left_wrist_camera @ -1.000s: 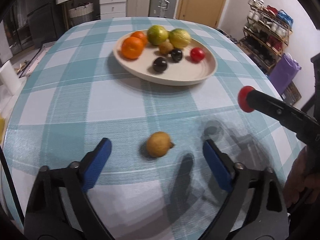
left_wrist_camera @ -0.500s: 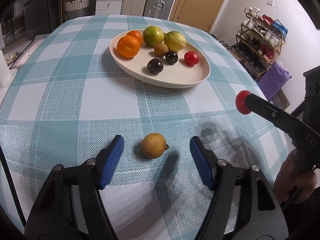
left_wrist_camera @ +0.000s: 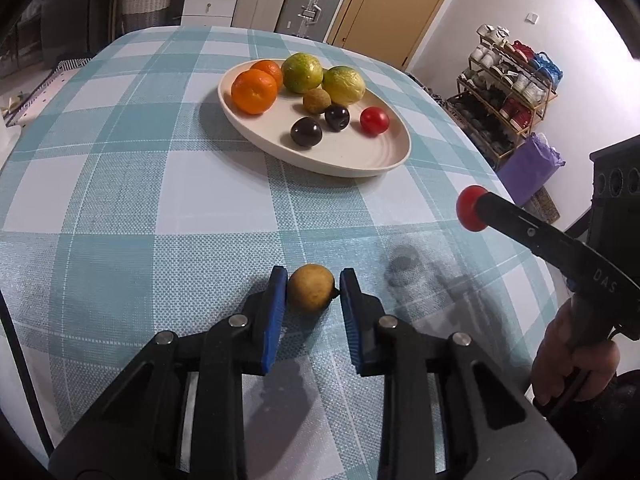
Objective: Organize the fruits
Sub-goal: 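Close the left gripper on the small brown fruit while the right holds the tomato, then carry the brown fruit and tomato to the cream plate and release both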
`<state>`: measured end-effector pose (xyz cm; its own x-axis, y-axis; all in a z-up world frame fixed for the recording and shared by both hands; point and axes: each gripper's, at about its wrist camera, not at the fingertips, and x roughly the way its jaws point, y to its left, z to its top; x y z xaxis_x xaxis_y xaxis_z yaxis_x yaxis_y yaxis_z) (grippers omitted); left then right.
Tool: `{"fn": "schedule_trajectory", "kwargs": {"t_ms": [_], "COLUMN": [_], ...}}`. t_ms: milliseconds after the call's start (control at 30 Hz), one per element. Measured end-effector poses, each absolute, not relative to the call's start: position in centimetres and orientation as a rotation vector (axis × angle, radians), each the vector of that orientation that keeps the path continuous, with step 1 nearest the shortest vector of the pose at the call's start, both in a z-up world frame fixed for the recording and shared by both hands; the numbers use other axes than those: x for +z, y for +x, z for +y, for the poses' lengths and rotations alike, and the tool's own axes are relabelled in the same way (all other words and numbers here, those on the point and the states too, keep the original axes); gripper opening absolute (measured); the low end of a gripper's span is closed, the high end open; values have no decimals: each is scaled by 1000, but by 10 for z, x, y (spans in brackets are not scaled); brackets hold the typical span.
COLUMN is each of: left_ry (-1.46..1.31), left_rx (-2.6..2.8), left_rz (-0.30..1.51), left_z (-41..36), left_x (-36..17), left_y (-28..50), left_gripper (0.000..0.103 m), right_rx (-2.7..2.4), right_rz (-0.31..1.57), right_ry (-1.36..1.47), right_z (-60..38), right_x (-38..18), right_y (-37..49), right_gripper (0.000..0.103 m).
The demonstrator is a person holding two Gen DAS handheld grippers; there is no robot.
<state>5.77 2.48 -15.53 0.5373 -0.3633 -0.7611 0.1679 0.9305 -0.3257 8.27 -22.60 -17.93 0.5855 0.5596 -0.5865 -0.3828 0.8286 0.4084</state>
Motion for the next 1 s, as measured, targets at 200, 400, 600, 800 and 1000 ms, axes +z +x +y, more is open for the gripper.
{"fn": "schedule_trajectory", "kwargs": {"t_ms": [200, 400, 600, 800, 1000], "left_ry": [-222, -230, -231, -236, -237], "left_rx": [-329, -326, -330, -335, -344], "left_rz": [937, 899, 872, 870, 892], "left_z": [25, 32, 35, 32, 25], "left_x": [-146, -130, -114, -109, -109], "left_y": [62, 78, 109, 147, 184], "left_gripper": [24, 24, 24, 24, 24], "right_rx": [560, 570, 579, 589, 600], "right_rz": [770, 774, 779, 801, 823], "right_ry": [240, 229, 222, 220, 233], "right_z": [-222, -216, -211, -204, -198], "right_x": [-178, -177, -178, -184, -188], "right_y": [85, 92, 103, 123, 149], "right_gripper": [30, 30, 30, 30, 30]}}
